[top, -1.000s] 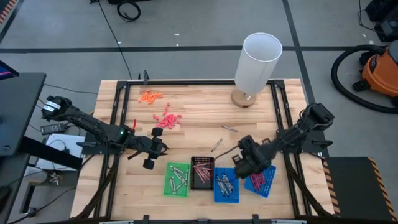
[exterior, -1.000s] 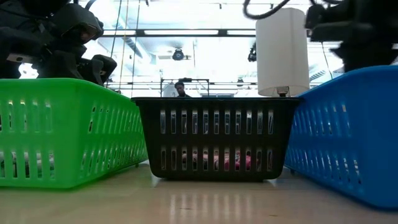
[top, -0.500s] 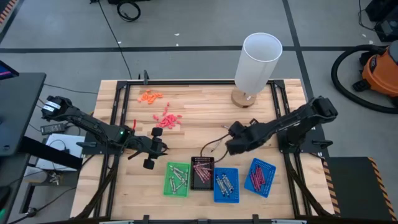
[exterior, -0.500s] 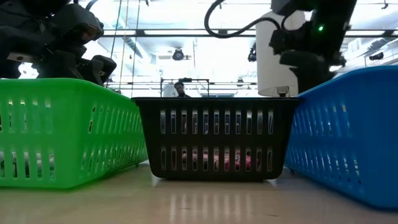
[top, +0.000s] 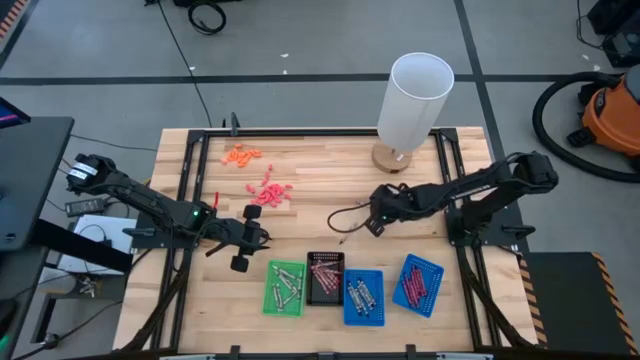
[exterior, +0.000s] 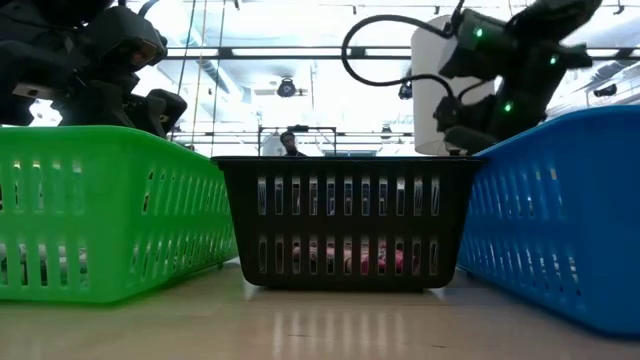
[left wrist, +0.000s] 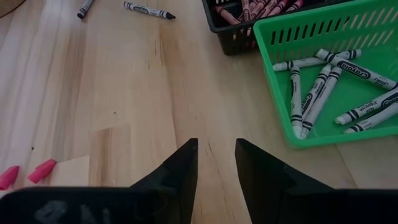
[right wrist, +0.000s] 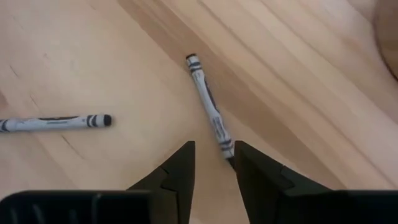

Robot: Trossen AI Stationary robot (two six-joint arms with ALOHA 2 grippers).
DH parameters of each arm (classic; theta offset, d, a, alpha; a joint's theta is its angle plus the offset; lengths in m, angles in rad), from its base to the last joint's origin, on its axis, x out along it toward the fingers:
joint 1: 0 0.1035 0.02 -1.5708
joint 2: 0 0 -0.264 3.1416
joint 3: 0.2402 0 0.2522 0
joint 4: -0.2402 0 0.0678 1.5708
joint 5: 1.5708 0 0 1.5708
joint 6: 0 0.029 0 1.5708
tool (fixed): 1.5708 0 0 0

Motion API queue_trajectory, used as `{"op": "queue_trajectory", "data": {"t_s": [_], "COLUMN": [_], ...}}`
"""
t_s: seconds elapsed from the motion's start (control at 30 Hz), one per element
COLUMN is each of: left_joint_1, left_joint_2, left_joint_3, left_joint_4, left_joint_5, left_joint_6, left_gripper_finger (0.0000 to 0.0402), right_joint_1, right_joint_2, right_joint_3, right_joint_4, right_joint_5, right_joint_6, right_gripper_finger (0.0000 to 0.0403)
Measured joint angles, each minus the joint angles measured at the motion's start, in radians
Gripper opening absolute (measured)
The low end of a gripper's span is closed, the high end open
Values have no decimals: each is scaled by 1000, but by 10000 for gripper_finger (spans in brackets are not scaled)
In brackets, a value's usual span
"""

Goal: Sort crayons
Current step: Put the black crayon into the left blue bin

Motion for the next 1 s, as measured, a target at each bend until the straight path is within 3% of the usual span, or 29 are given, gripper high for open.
{"op": "queue_trajectory", "data": {"t_s": [0.37, 0.67, 0.87, 1.0], "left_joint_1": [0, 0, 0, 0], "left_joint_2": [0, 0, 0, 0], "left_joint_3": [0, 0, 0, 0], "left_joint_4": [5, 4, 0, 0], "left_joint_5": [0, 0, 0, 0], "left_joint_6": [-8, -16, -16, -16], "left_gripper_finger": [117, 117, 117, 117], "right_joint_1": [-100, -161, -159, -159], "right_joint_2": [13, 54, 92, 115], "right_joint_3": [-72, -174, -181, -179], "right_joint_4": [205, 451, 487, 497], "right_joint_5": [-62, -129, -144, -141], "right_joint_6": [-305, -387, -412, -411], "right_gripper_finger": [140, 137, 132, 106]}}
